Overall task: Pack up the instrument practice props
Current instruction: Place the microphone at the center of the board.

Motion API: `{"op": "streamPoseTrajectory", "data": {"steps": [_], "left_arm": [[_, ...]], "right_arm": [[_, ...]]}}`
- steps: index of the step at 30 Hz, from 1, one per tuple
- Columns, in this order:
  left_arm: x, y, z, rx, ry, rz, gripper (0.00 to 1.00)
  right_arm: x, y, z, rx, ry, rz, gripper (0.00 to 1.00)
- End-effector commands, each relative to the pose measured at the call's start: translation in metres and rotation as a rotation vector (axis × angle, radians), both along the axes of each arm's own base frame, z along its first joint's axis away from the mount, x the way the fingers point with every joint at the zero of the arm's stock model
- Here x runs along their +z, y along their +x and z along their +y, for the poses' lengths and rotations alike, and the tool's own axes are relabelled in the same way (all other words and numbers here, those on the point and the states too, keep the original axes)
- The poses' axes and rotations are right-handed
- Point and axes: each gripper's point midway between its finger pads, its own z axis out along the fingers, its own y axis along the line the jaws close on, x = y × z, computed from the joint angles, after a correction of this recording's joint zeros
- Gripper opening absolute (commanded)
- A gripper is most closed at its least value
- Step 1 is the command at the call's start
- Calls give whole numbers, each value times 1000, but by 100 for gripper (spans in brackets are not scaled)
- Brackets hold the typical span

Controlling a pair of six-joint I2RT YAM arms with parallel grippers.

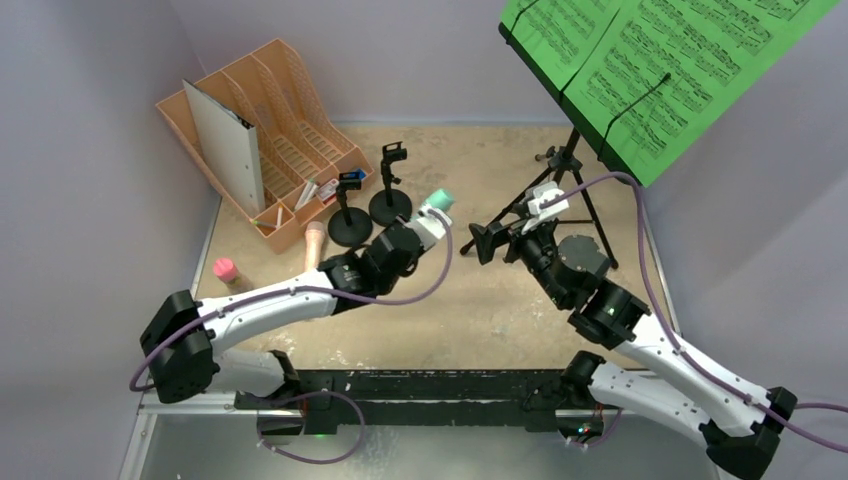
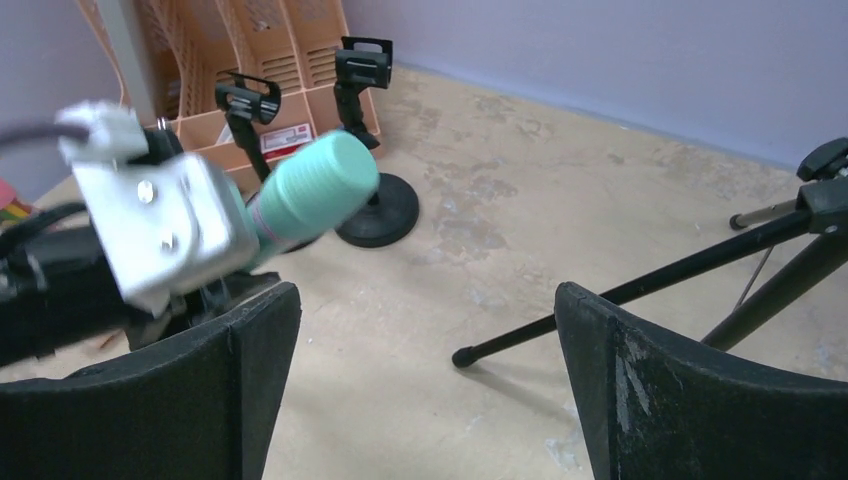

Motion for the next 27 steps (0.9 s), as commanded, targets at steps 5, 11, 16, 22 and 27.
{"op": "streamPoseTrajectory", "data": {"steps": [5,11,16,22,27], "left_arm": [[-1,-4,44,210,-272,255,0],[-26,-12,89,367,-304,373,0],[-30,-11,124,445,-357,401,0],[-44,0,178,587,-361,431,0],[-57,6,204,696,-409,486,0]], "right_arm": [[30,3,-11,-64,205,-128,99],[34,-5,-20,-71,270,-143,99],[41,-13,-20,-33,311,-169,99],[44,-17,-15,5,308,-152,99],[58,-30,-24,31,374,-199,99]]}}
